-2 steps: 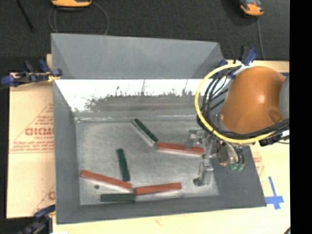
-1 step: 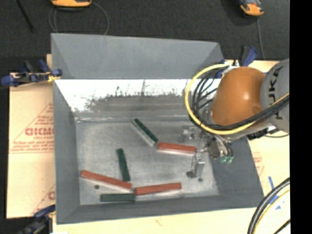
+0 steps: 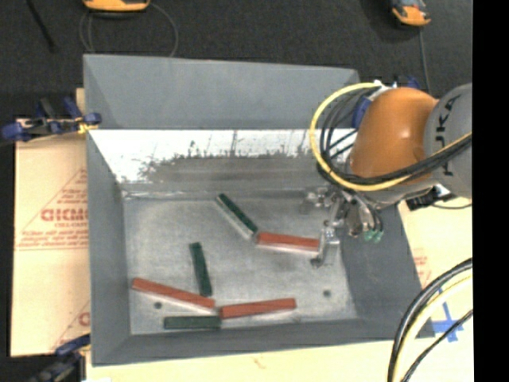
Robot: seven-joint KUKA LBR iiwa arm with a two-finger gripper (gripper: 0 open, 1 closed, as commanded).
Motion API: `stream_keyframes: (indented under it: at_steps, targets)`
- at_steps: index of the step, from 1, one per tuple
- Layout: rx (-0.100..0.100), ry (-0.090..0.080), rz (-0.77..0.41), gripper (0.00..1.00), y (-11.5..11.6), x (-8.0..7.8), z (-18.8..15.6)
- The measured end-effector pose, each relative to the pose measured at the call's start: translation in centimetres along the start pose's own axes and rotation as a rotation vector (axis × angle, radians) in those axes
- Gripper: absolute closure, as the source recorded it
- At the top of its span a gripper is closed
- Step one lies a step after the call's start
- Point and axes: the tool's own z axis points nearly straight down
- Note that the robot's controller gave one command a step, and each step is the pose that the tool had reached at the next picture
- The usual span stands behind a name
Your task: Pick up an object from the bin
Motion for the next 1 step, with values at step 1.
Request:
stream_keyframes:
  at_steps: [1]
  targets:
    - [0.0, -0.001, 0.069, 0.0, -0.09, -0.43, 2.61]
